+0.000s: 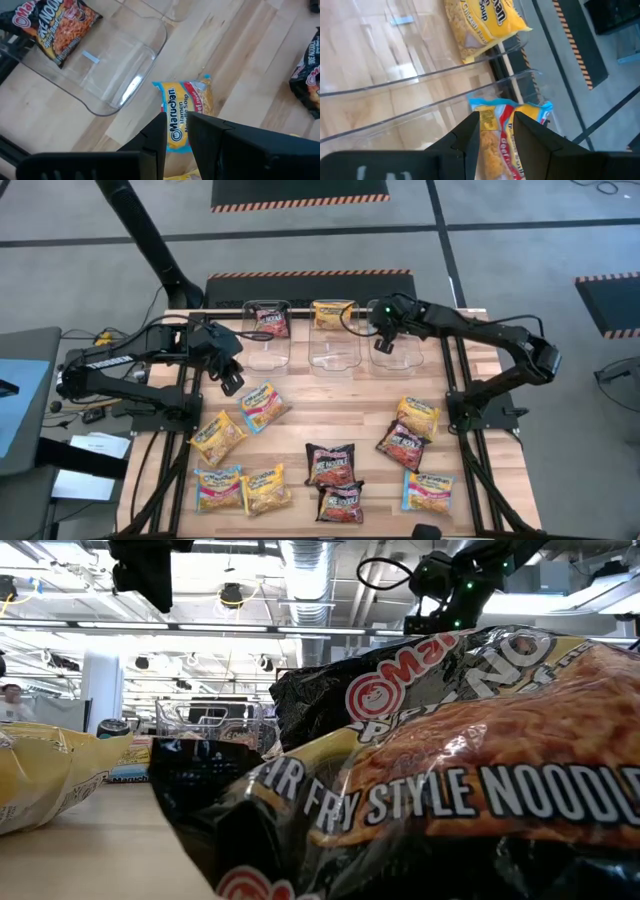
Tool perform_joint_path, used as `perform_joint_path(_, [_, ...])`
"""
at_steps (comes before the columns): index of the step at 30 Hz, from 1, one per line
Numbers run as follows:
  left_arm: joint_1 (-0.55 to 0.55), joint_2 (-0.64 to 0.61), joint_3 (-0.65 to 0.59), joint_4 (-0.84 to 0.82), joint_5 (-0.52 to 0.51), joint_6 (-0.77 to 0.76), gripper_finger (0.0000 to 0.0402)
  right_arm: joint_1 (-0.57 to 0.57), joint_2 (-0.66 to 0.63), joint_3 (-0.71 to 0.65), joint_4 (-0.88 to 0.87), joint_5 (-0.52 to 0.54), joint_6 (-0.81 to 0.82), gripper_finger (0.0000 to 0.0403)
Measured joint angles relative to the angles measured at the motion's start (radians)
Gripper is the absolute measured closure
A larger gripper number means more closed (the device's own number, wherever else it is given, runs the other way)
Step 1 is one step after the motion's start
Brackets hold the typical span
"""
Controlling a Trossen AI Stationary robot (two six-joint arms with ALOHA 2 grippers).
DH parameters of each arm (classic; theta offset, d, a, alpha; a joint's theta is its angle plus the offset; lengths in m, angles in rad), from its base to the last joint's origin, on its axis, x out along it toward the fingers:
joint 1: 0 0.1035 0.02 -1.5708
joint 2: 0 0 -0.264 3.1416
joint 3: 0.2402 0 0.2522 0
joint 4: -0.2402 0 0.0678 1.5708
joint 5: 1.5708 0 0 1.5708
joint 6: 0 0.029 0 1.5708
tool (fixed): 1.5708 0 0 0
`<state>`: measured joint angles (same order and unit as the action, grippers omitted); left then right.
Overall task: Sort Maruchan noodles
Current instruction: Put the yellow noodle pack into the center transparent bin
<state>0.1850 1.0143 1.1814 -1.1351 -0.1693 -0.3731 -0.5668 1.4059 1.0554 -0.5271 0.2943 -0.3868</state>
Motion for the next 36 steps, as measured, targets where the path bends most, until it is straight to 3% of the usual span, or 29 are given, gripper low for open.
perform_joint_path(5, [0.000, 0.000, 0.000, 0.000, 0.008, 0.016, 0.0329, 0.024, 0.000, 0.000, -0.044, 0.000, 0.041, 0.0260])
perform_joint_path(10, [0.000, 0.000, 0.000, 0.000, -0.003, 0.026, 0.0293, 0.053, 0.000, 0.000, -0.075, 0.000, 0.076, 0.0260])
perform_joint_path(15, [0.000, 0.000, 0.000, 0.001, -0.018, -0.095, 0.0261, 0.111, 0.000, 0.009, -0.104, 0.031, 0.115, 0.0260])
perform_joint_path(19, [-0.018, 0.000, 0.000, 0.001, 0.057, -0.164, 0.0259, 0.164, 0.000, 0.051, -0.133, 0.054, 0.131, 0.0260])
perform_joint_path(29, [-0.188, 0.000, -0.001, 0.003, 0.062, -0.319, 0.0264, 0.275, -0.001, 0.156, -0.153, 0.083, 0.292, 0.0260])
perform_joint_path(36, [-0.332, 0.000, -0.091, 0.008, 0.057, -0.497, 0.0264, 0.393, -0.001, 0.232, -0.285, 0.078, 0.446, 0.0260])
